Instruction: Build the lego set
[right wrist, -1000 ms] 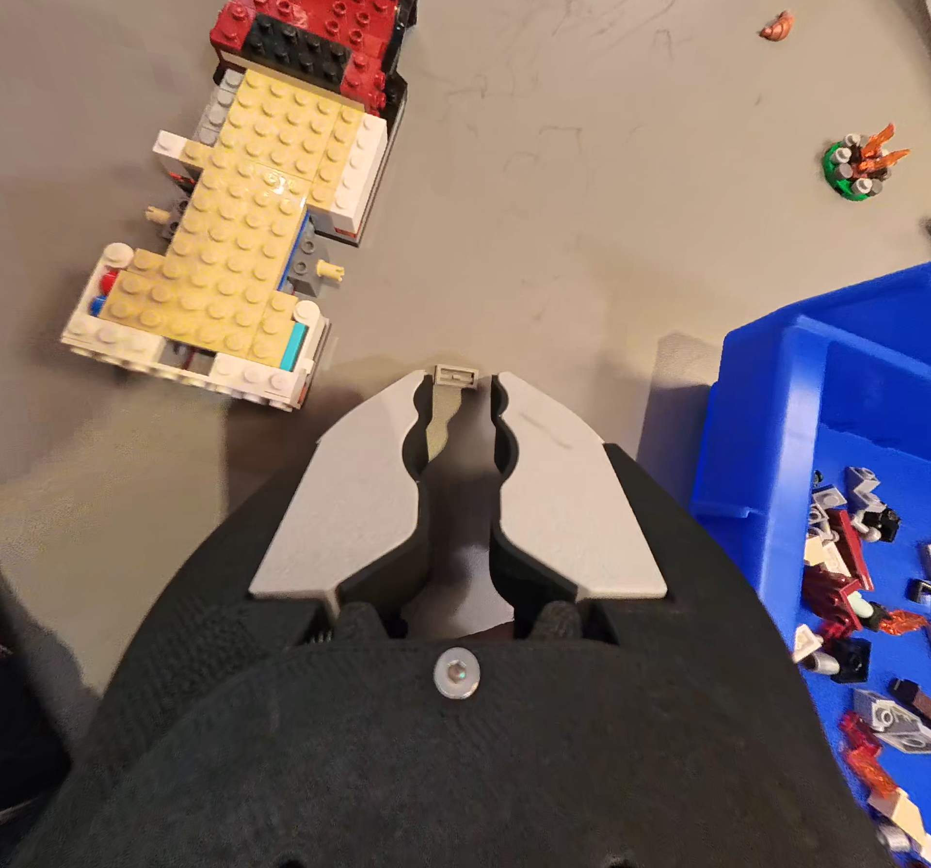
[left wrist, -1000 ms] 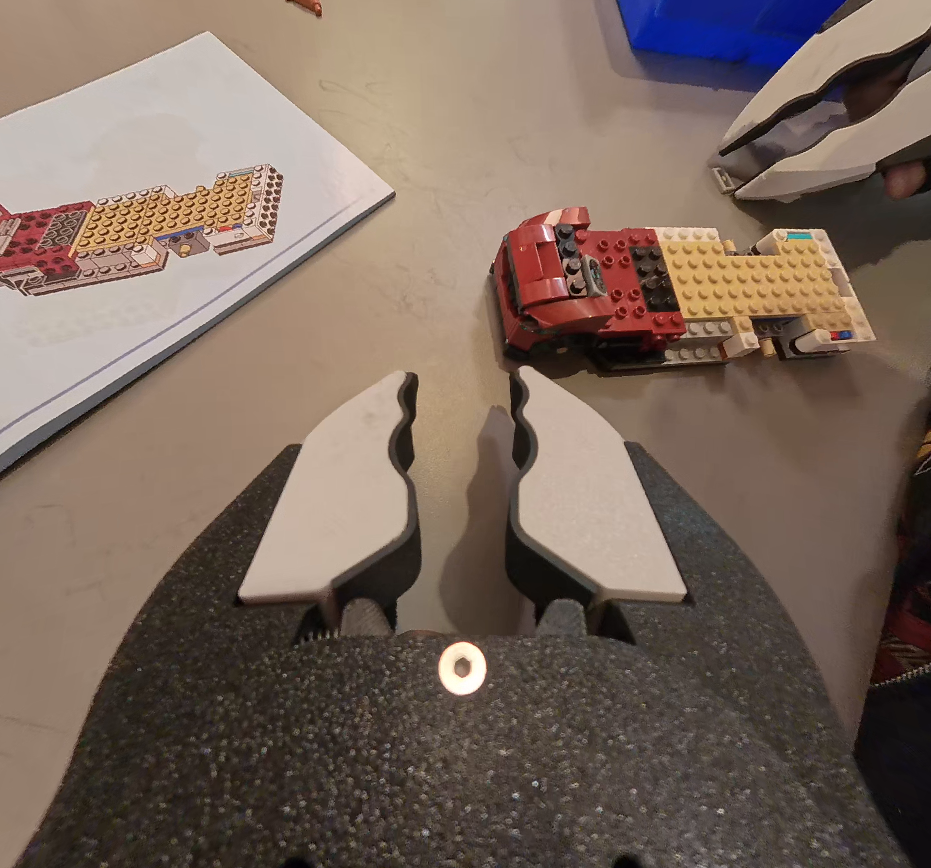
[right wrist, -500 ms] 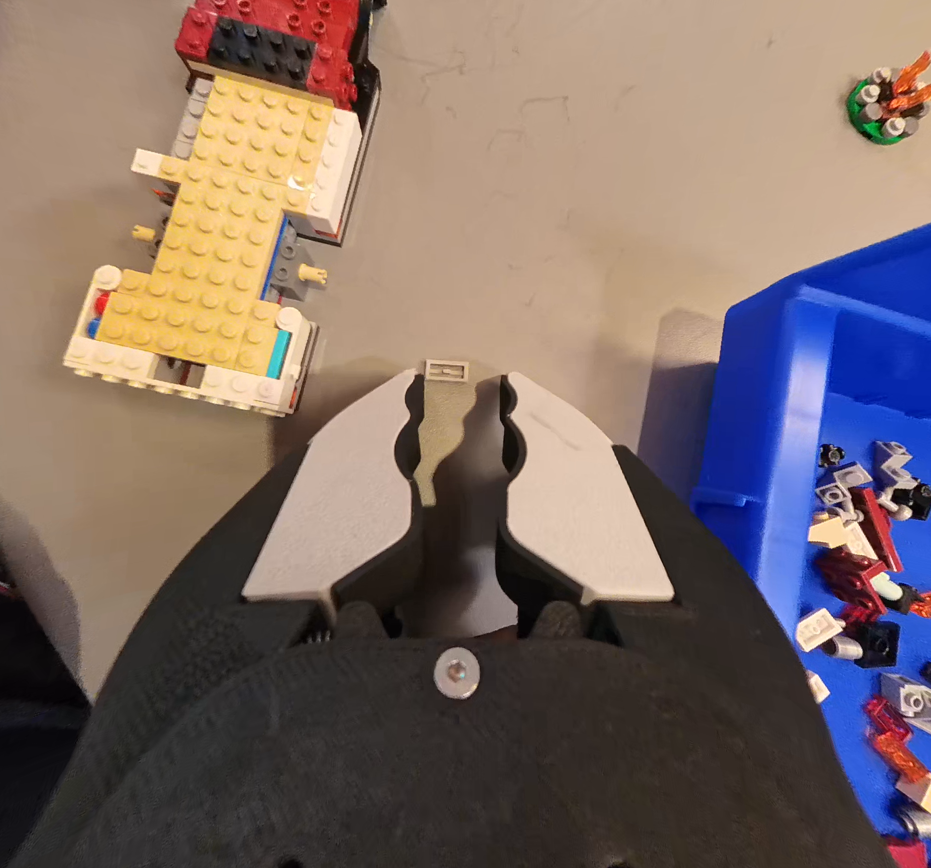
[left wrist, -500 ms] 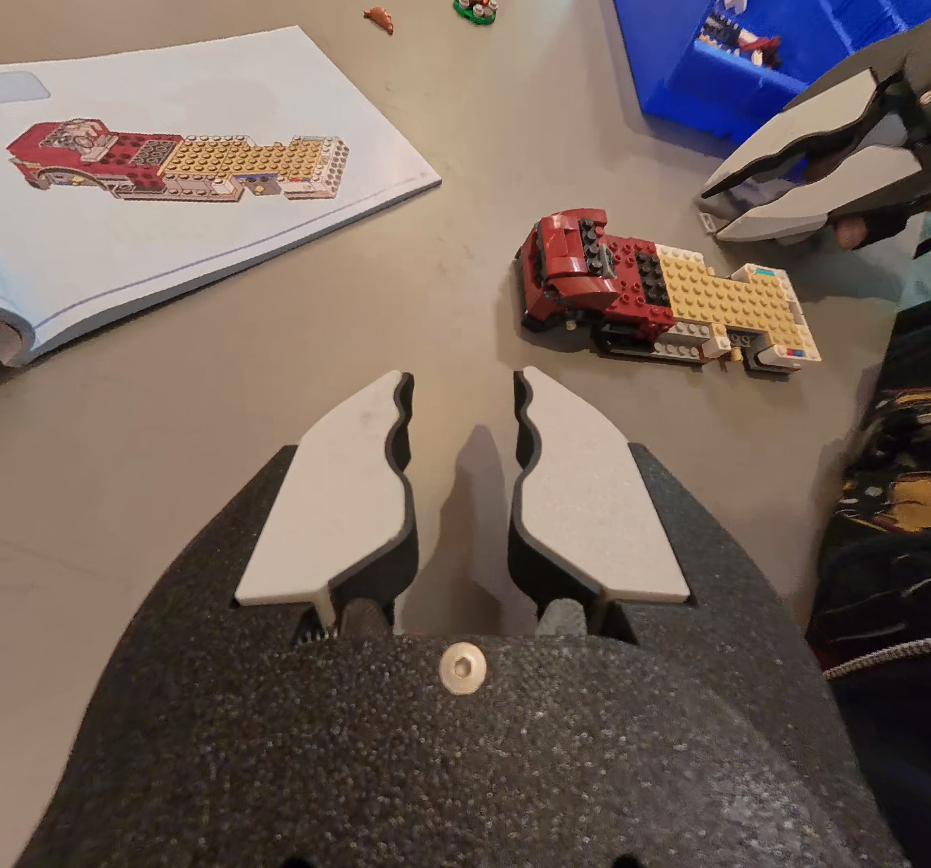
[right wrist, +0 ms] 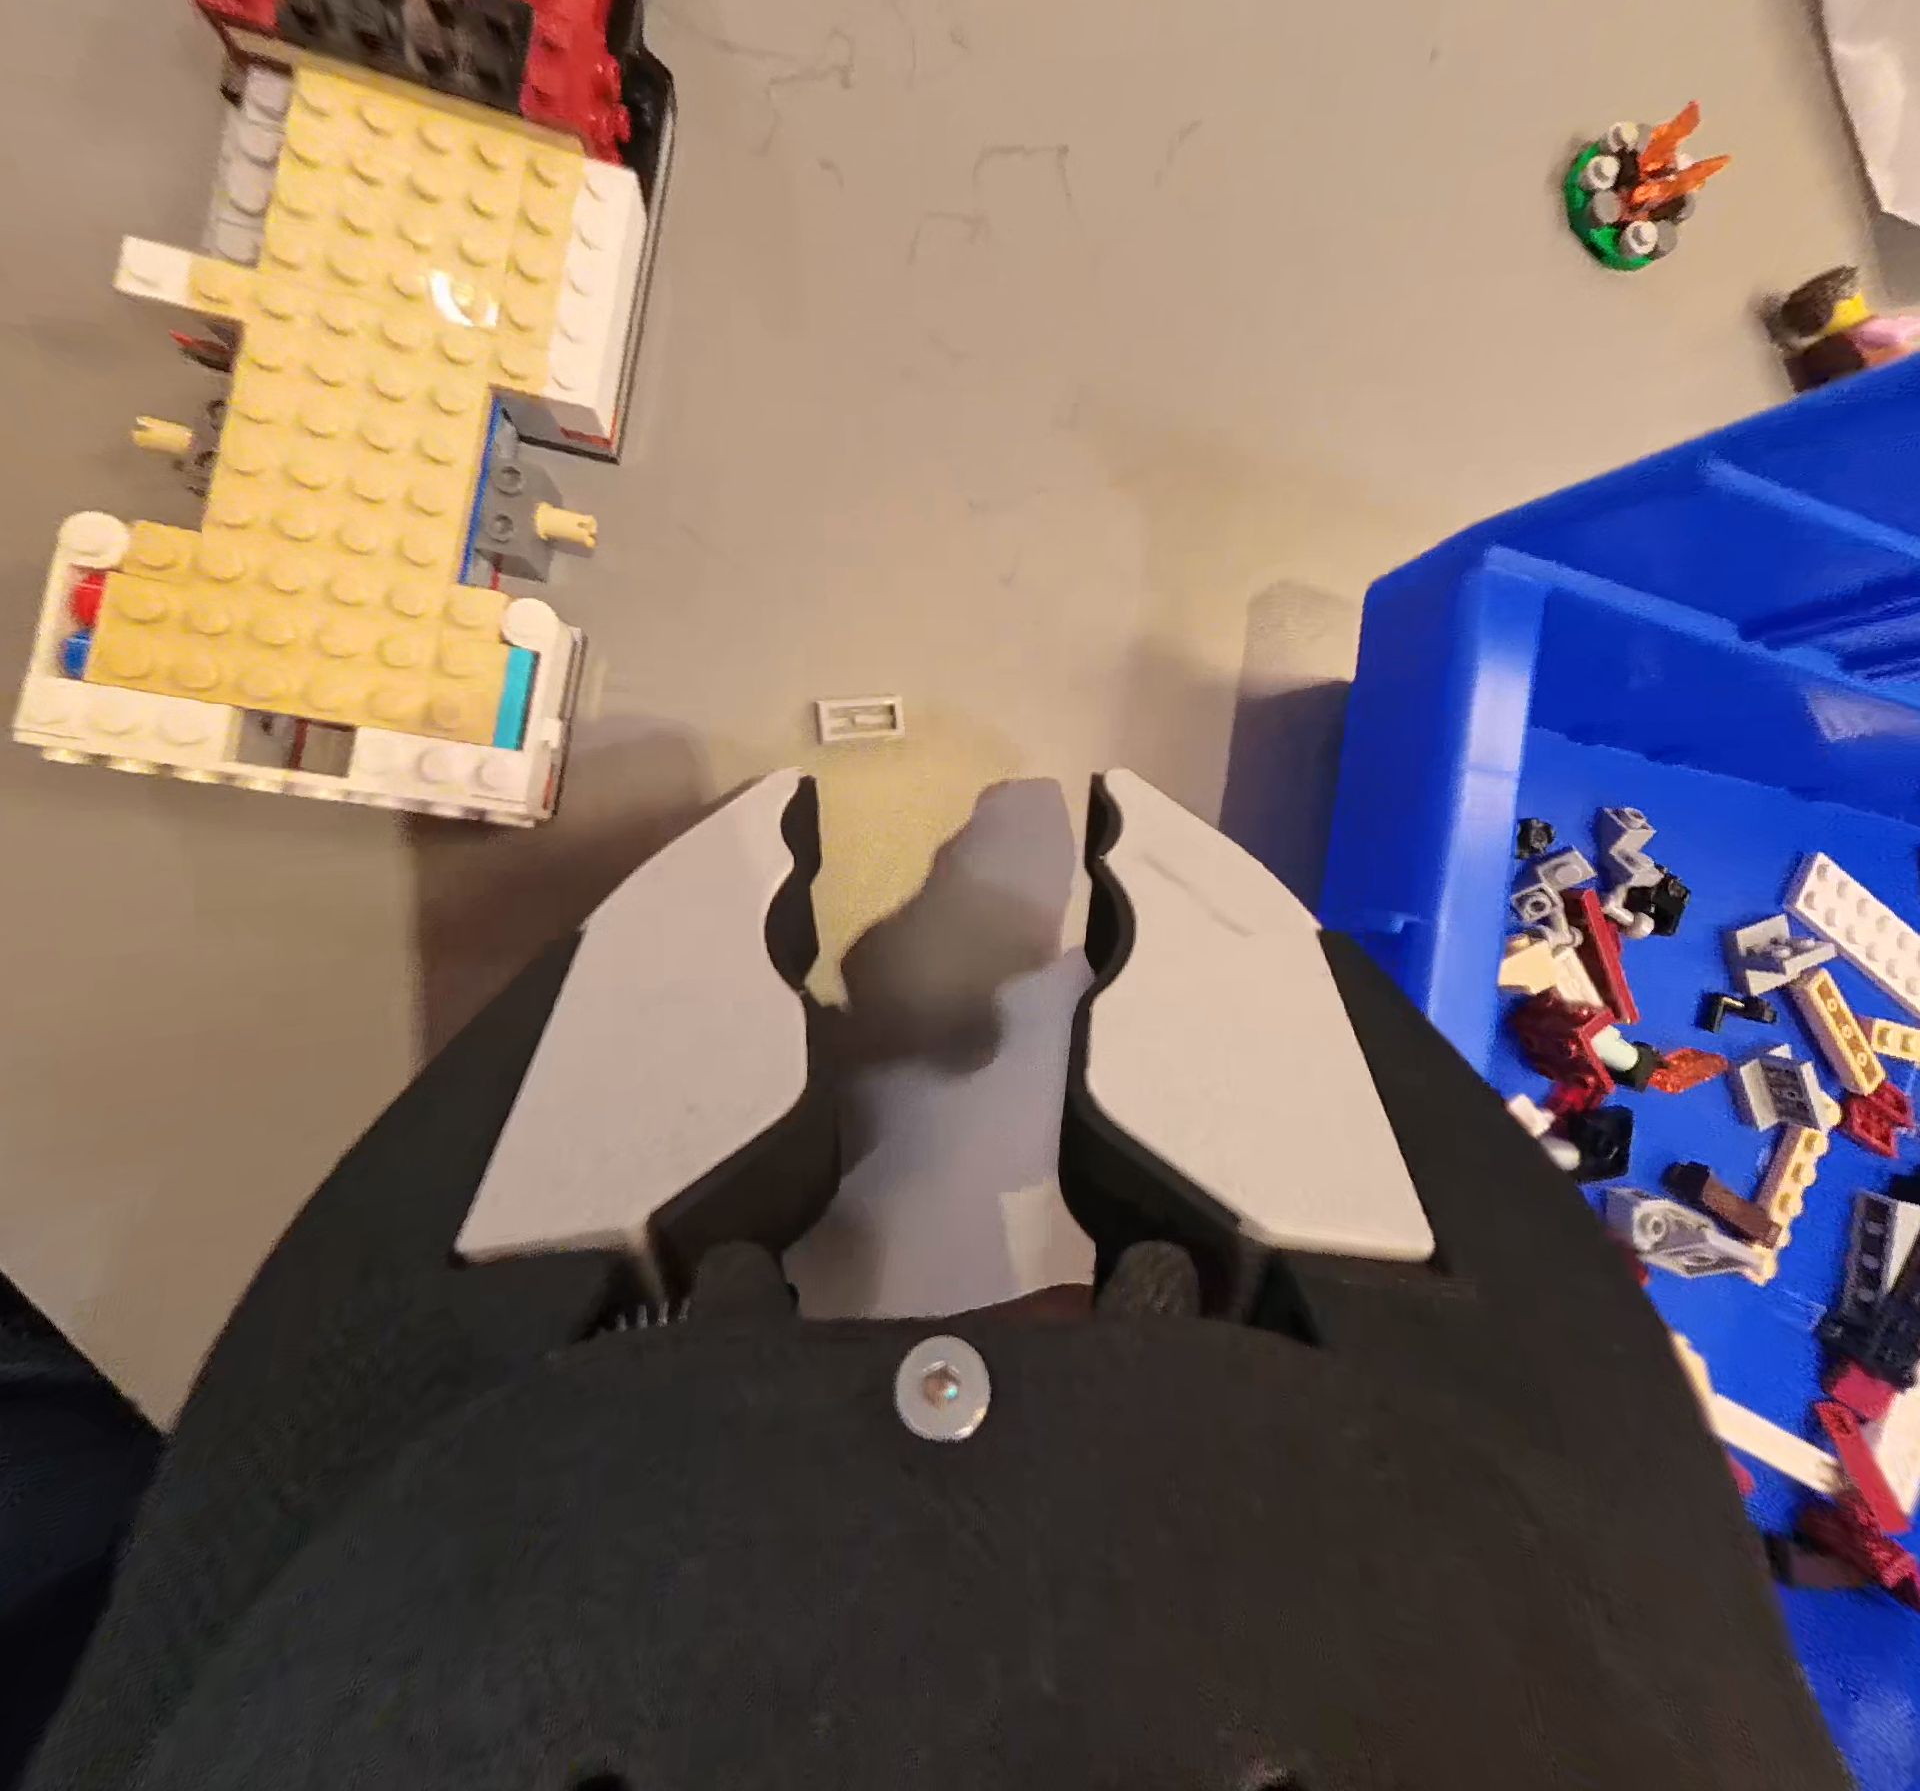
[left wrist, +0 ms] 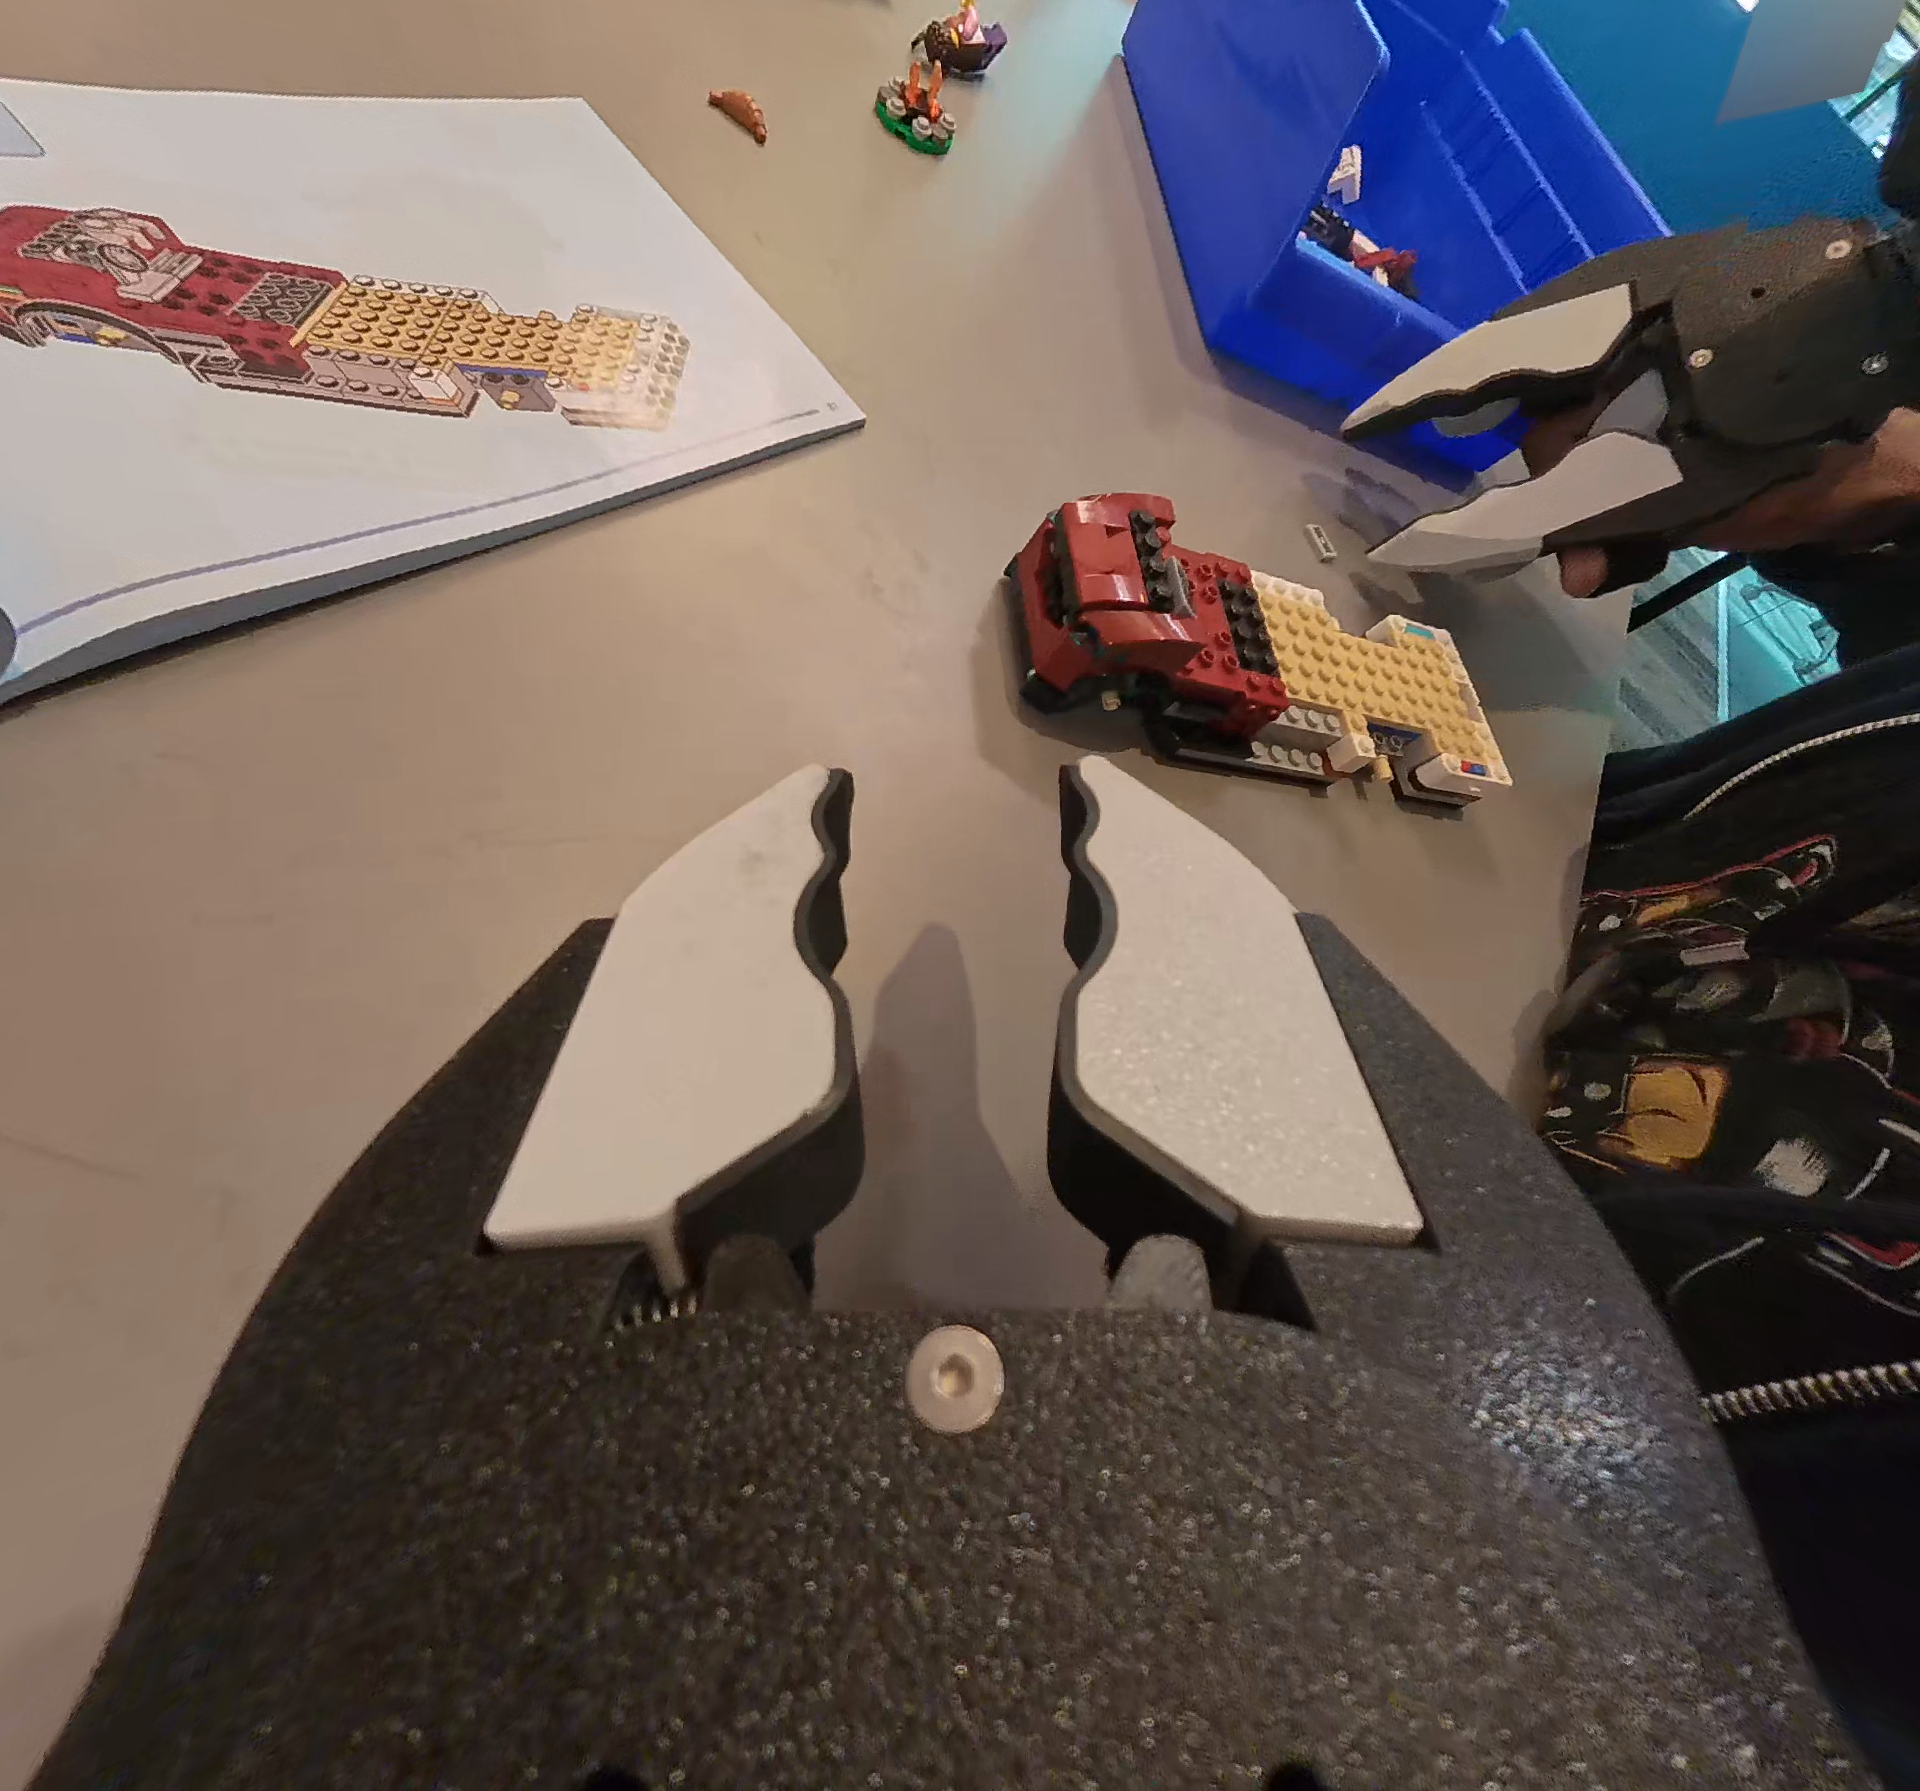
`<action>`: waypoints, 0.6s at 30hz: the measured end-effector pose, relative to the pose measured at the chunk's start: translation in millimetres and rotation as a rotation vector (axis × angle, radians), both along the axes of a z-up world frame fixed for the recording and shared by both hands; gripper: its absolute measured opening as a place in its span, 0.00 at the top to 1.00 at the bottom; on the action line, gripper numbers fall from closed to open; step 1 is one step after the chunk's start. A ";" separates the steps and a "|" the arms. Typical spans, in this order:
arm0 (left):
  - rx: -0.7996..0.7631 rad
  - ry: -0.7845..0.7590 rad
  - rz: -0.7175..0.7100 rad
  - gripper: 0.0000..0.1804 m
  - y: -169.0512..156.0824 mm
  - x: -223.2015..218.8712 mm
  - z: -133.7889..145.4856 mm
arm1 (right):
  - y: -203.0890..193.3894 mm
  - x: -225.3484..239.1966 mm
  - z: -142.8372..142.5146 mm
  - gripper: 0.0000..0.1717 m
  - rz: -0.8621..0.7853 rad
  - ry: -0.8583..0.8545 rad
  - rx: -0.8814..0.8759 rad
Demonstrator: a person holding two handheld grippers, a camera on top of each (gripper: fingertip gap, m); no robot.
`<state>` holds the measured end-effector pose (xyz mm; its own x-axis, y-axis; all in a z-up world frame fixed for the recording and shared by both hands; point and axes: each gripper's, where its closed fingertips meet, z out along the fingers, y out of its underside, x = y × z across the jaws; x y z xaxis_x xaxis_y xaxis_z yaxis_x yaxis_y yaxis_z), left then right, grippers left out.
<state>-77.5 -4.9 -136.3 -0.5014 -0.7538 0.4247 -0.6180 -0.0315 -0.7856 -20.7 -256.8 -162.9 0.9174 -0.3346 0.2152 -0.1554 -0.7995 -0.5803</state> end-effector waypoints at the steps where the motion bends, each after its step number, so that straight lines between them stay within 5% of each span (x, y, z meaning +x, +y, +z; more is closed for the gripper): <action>1: -0.001 0.000 -0.001 0.78 -0.2 -0.1 0.1 | -1.1 -1.8 2.3 0.71 -0.006 0.001 0.029; 18: 0.276 -0.034 0.080 0.76 -2.9 10.5 -15.3 | -30.2 -11.1 13.6 0.69 0.018 0.045 0.334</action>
<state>-67.0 -7.8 -151.6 -0.4465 -0.8760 0.1822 -0.5956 0.1390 -0.7912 -31.8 -286.9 -149.3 0.9301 -0.3631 0.0552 -0.1745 -0.5692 -0.8035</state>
